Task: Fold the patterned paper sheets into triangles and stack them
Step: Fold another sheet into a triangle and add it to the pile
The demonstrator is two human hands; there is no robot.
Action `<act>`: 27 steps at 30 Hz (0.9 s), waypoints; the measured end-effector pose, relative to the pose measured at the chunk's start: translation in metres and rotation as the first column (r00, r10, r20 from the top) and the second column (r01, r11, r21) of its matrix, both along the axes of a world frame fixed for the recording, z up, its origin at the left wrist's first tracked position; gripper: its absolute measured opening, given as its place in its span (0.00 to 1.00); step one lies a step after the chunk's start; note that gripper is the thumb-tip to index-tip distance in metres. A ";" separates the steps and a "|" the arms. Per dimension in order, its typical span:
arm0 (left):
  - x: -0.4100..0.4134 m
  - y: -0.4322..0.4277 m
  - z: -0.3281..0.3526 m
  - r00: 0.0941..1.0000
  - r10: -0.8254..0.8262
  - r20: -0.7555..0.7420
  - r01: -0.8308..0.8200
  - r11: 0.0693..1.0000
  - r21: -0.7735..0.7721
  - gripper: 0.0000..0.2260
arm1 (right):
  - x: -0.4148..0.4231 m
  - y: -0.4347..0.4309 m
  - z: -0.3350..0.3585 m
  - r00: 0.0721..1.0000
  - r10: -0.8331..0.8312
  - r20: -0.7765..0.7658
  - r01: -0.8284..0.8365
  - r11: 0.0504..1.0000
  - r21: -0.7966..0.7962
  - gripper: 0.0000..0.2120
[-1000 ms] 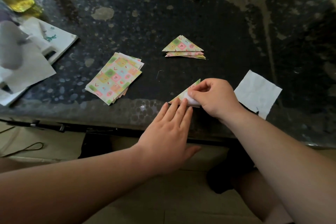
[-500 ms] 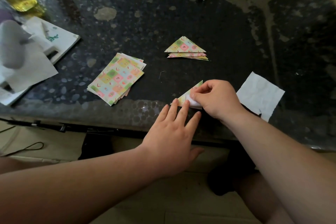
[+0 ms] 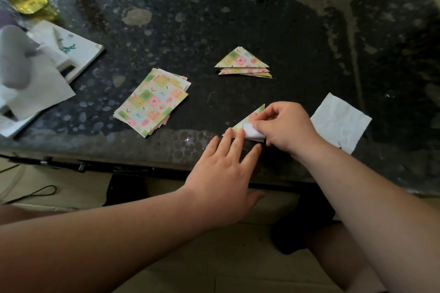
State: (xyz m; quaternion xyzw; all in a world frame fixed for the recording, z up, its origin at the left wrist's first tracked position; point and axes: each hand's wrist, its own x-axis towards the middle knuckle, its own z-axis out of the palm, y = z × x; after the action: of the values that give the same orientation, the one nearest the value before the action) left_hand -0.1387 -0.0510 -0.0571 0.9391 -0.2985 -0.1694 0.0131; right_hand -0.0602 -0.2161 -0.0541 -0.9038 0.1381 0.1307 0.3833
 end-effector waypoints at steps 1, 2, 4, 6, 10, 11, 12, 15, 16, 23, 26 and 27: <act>0.000 0.000 0.001 1.000 0.001 -0.005 -0.001 1.000 0.006 0.39 | 0.000 0.000 0.000 1.000 0.012 0.001 -0.012 1.000 -0.009 0.04; 0.000 0.000 0.001 1.000 0.001 -0.010 -0.001 1.000 0.013 0.39 | 0.000 0.000 0.001 1.000 0.027 0.001 -0.027 0.999 -0.018 0.04; 0.000 0.001 0.002 1.000 0.003 -0.017 -0.002 1.000 0.020 0.39 | 0.000 -0.001 0.002 0.998 0.068 -0.010 -0.069 0.997 -0.043 0.04; 0.002 0.003 0.002 1.000 0.011 -0.021 -0.010 1.000 0.021 0.40 | 0.000 -0.002 0.003 0.992 0.124 -0.022 -0.125 0.990 -0.065 0.02; 0.004 0.008 0.004 0.999 0.027 -0.041 -0.026 0.999 0.035 0.42 | 0.001 -0.010 0.006 0.978 0.210 -0.017 -0.211 0.973 -0.097 0.03; 0.004 0.009 0.004 0.999 0.030 -0.042 -0.029 0.999 0.038 0.42 | 0.002 -0.012 0.007 0.972 0.232 -0.024 -0.233 0.968 -0.096 0.03; 0.005 0.008 0.003 0.999 0.034 -0.041 -0.032 0.999 0.038 0.42 | 0.002 -0.014 0.008 0.968 0.247 -0.033 -0.249 0.965 -0.080 0.04; 0.008 0.008 0.001 0.999 0.041 -0.033 -0.039 0.998 0.040 0.42 | 0.003 -0.018 0.011 0.965 0.258 -0.038 -0.260 0.964 -0.055 0.07; 0.008 0.008 0.001 0.999 0.045 -0.027 -0.044 0.998 0.037 0.42 | 0.003 -0.020 0.012 0.969 0.247 -0.030 -0.248 0.967 -0.053 0.08; 0.007 0.008 0.001 0.997 0.066 -0.028 -0.065 0.997 0.032 0.43 | 0.003 -0.018 0.007 0.982 0.188 -0.013 -0.188 0.981 -0.055 0.06; 0.007 0.007 0.001 0.998 0.060 -0.030 -0.059 0.997 0.041 0.43 | 0.003 -0.017 0.006 0.985 0.173 -0.010 -0.174 0.982 -0.069 0.06; 0.007 0.007 0.001 0.998 0.058 -0.032 -0.057 0.997 0.045 0.43 | 0.003 -0.017 0.006 0.984 0.176 -0.009 -0.176 0.981 -0.076 0.07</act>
State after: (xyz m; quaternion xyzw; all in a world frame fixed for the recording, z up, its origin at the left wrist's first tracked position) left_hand -0.1316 -0.0445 -0.0563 0.9445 -0.2672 -0.1913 0.0023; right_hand -0.0569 -0.2326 -0.0478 -0.9264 0.0631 0.1600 0.3351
